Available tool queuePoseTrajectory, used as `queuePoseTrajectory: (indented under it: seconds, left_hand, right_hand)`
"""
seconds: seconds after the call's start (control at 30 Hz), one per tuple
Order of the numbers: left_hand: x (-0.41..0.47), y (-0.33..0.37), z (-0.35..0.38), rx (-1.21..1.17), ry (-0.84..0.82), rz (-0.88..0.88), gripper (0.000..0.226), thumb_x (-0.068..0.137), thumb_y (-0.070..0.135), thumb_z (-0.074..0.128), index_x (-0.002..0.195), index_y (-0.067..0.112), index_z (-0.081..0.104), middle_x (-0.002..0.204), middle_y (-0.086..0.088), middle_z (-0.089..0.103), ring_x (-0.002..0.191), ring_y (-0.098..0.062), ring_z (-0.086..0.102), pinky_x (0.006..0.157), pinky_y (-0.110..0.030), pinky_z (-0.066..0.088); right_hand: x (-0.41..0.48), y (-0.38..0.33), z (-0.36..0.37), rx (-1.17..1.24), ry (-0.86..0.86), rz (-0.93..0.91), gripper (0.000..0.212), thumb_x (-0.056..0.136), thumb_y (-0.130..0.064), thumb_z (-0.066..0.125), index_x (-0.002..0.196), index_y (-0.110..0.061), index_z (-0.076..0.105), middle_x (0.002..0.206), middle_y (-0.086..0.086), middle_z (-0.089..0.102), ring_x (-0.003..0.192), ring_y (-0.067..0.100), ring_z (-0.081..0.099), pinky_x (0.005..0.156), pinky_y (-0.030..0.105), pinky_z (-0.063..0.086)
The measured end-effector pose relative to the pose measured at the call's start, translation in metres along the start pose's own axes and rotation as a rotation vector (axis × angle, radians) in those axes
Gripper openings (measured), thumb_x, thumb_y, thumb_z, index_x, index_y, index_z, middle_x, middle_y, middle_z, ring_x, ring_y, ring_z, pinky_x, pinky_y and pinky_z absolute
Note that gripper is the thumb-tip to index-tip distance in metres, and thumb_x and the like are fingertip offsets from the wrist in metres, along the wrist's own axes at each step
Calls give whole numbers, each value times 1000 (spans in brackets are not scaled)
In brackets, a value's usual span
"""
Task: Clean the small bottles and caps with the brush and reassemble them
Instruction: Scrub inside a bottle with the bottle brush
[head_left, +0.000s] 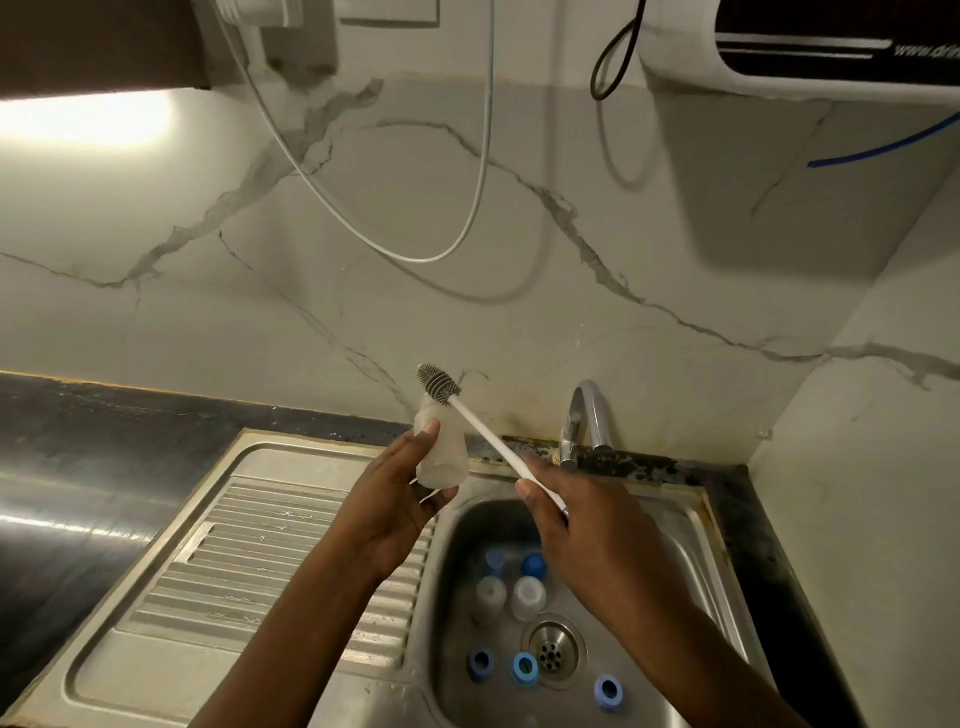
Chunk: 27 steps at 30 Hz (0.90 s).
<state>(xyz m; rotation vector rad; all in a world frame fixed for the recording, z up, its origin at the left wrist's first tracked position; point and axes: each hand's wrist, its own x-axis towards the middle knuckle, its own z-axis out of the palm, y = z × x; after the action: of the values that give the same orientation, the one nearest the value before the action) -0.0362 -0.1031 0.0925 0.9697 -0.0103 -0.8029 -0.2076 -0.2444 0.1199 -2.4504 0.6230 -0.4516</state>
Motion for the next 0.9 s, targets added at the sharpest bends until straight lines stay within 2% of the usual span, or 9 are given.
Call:
queuePoseTrajectory:
  seconds: [0.07, 0.17, 0.27, 0.33, 0.43, 0.6, 0.67, 0.8, 0.9]
  left_hand:
    - [1, 2, 1, -27, 21, 22, 60, 82, 31, 79, 135, 5, 64, 128, -20, 68, 110, -32, 69, 79, -37, 64]
    - [7, 5, -2, -66, 63, 40, 56, 84, 26, 78, 131, -1, 64, 127, -22, 69, 108, -34, 73, 87, -44, 65]
    - [17, 8, -7, -122, 101, 59, 58, 85, 26, 79, 133, -3, 62, 129, -26, 69, 109, -36, 74, 85, -45, 65]
    - [24, 16, -11, -166, 122, 87, 59, 85, 26, 79, 133, -4, 62, 130, -27, 69, 111, -36, 74, 84, -44, 66]
    - [29, 23, -18, -189, 126, 97, 53, 93, 24, 74, 135, -3, 60, 129, -26, 70, 107, -35, 76, 77, -42, 66]
    - [27, 17, -15, -249, 126, 91, 51, 96, 25, 69, 139, 0, 59, 131, -26, 69, 106, -33, 77, 77, -41, 66]
    - [22, 9, -8, -263, 99, 91, 50, 98, 23, 68, 140, 0, 58, 128, -27, 70, 108, -34, 76, 79, -41, 66]
    - [10, -2, 0, -304, 42, 52, 57, 94, 24, 70, 143, 1, 53, 128, -30, 69, 115, -43, 72, 84, -46, 65]
    - [7, -3, 2, -330, 19, 31, 60, 92, 25, 70, 145, 4, 51, 132, -32, 66, 117, -44, 71, 87, -49, 64]
  right_hand:
    - [-1, 0, 2, 15, -6, -7, 47, 104, -55, 44, 149, -41, 49, 116, -10, 74, 88, 1, 68, 73, 17, 59]
    - [-5, 4, 5, 23, -26, -10, 48, 104, -56, 43, 150, -42, 48, 114, -10, 75, 85, 0, 69, 75, 21, 61]
    - [-11, 9, 4, 15, -56, -24, 49, 104, -58, 41, 151, -44, 46, 97, -11, 74, 75, -1, 67, 69, 19, 58]
    - [-18, 9, 4, 44, -101, -14, 47, 104, -56, 43, 150, -44, 47, 80, -14, 66, 69, -4, 64, 62, 16, 53]
    - [-26, 13, 5, 53, -136, -6, 44, 104, -57, 43, 144, -44, 53, 69, -17, 56, 71, -6, 64, 61, 14, 49]
    - [-26, 10, 4, 33, -141, 4, 48, 102, -62, 39, 147, -47, 48, 81, -20, 61, 74, -4, 65, 65, 12, 50]
    - [-19, 8, 4, 22, -107, -3, 49, 103, -61, 40, 149, -46, 47, 88, -18, 66, 73, -4, 64, 66, 16, 53]
    - [0, 2, 3, 9, -62, 6, 46, 105, -56, 43, 148, -42, 50, 111, -9, 73, 85, 2, 67, 76, 24, 61]
    - [10, -3, 1, 0, -50, 3, 47, 105, -55, 43, 150, -41, 48, 106, -11, 72, 78, 1, 66, 67, 21, 60]
